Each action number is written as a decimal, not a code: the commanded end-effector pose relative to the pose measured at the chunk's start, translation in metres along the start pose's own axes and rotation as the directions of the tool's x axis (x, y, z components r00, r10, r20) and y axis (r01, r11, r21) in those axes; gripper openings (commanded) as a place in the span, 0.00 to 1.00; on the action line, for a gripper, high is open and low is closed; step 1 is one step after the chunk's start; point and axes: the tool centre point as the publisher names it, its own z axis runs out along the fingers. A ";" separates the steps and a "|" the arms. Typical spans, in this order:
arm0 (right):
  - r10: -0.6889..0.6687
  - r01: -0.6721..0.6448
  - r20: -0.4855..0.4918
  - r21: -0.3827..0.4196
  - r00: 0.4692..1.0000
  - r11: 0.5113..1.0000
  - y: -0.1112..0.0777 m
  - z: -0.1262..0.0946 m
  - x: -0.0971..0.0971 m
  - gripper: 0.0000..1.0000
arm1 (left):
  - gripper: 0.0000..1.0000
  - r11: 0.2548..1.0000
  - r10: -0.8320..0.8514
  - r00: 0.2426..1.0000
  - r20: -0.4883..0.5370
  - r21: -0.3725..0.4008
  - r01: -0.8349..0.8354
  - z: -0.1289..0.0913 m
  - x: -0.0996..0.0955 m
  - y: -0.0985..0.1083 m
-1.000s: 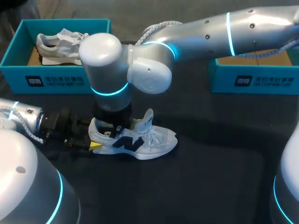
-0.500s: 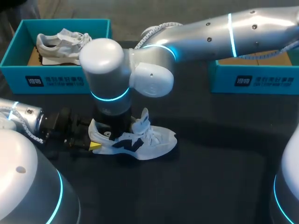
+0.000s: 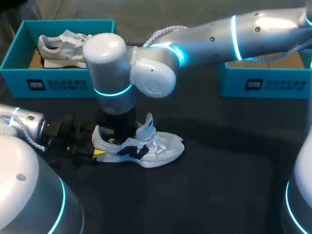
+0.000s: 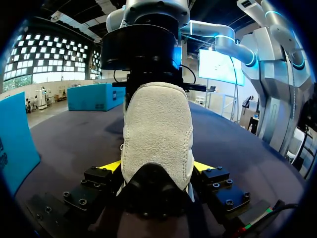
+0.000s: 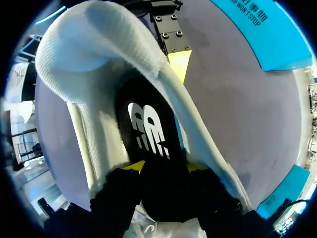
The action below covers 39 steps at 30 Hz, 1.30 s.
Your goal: Take the shoe out of the shoebox, open the shoe tongue, remove and reinsert the insole, then place the shoe into the shoebox
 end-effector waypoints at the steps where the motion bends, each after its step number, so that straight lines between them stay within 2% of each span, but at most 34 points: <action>1: 0.002 -0.002 -0.015 0.018 1.000 1.000 0.001 0.043 0.004 0.34 | 0.00 1.000 0.000 1.000 0.001 0.002 0.000 0.000 -0.001 -0.005; 4: 0.008 -0.008 -0.027 0.020 1.000 1.000 -0.002 0.047 0.006 0.21 | 0.00 1.000 0.000 1.000 0.001 0.002 0.000 0.000 -0.001 -0.005; 6: 0.009 -0.009 -0.032 0.022 0.999 1.000 -0.003 0.049 0.008 0.05 | 0.00 1.000 0.000 1.000 0.001 0.002 0.000 0.000 -0.001 -0.005; 7: 0.010 -0.009 -0.034 0.022 0.999 1.000 -0.003 0.050 0.008 0.00 | 0.00 1.000 0.000 1.000 0.001 0.002 0.000 0.000 -0.001 -0.005; 15: 0.030 -0.029 -0.027 0.015 0.999 0.999 -0.012 0.043 0.009 0.00 | 0.00 1.000 0.000 1.000 0.001 0.002 0.000 0.000 -0.001 -0.005; 21: 0.026 -0.026 0.008 -0.008 1.000 1.000 -0.014 0.020 0.009 0.00 | 0.00 1.000 0.000 1.000 0.001 0.002 0.000 0.000 -0.001 -0.005; 29: 0.003 0.003 0.079 -0.078 0.997 0.997 -0.012 -0.016 0.009 0.00 | 0.00 1.000 0.000 1.000 0.001 0.002 0.000 0.000 -0.001 -0.005; 39: 0.008 0.005 0.114 -0.107 0.993 0.994 -0.016 -0.031 0.006 0.00 | 0.00 1.000 0.000 1.000 0.001 0.002 0.000 0.000 -0.001 -0.005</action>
